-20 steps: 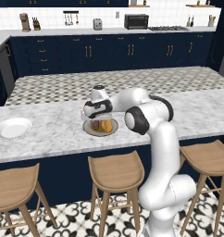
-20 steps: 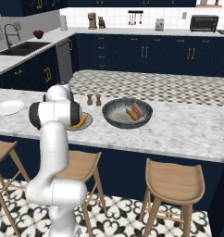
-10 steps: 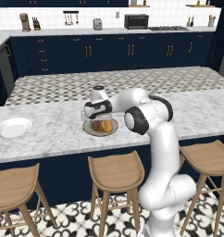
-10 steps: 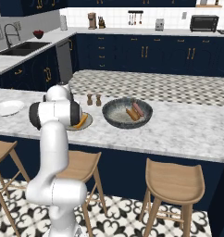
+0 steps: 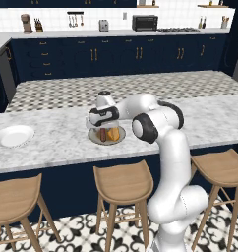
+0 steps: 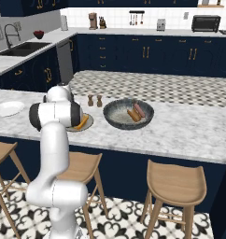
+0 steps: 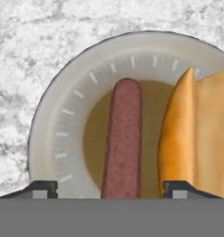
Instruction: Place one bun and one sausage from the bowl on each plate.
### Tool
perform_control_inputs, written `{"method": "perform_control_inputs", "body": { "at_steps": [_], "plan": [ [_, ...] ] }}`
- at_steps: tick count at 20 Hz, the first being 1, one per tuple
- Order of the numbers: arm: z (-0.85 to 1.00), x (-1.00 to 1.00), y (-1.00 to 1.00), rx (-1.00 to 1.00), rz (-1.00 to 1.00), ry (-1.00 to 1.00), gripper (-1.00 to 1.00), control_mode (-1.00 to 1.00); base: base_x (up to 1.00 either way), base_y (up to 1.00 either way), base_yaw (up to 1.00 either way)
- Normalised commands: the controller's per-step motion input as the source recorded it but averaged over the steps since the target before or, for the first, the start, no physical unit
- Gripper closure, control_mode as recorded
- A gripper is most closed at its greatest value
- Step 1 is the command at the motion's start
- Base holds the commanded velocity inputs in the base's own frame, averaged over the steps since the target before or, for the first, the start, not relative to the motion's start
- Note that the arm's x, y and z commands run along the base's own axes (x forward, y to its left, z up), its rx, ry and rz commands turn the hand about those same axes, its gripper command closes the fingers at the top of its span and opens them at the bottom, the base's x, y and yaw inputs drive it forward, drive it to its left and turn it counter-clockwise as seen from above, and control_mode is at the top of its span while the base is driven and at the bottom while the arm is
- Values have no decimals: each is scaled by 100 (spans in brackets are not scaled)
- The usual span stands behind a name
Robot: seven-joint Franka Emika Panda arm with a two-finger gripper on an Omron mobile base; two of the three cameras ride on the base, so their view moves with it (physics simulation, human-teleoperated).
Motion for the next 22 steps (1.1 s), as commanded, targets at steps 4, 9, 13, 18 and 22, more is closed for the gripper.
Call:
{"method": "perform_control_inputs", "body": {
  "at_steps": [4,9,13,18,22],
  "plan": [
    [40,-4,0,0,0,-1,-100,-100,0,0,0],
    [54,-26,-25,0,5,-3,-100,-100,0,0,0],
    [34,-25,-63,0,7,-1,-100,-100,0,0,0],
    [36,-25,-73,0,7,0,-100,-100,0,0,0],
    [42,-14,-57,0,2,0,-100,-100,0,0,0]
  ]
}}
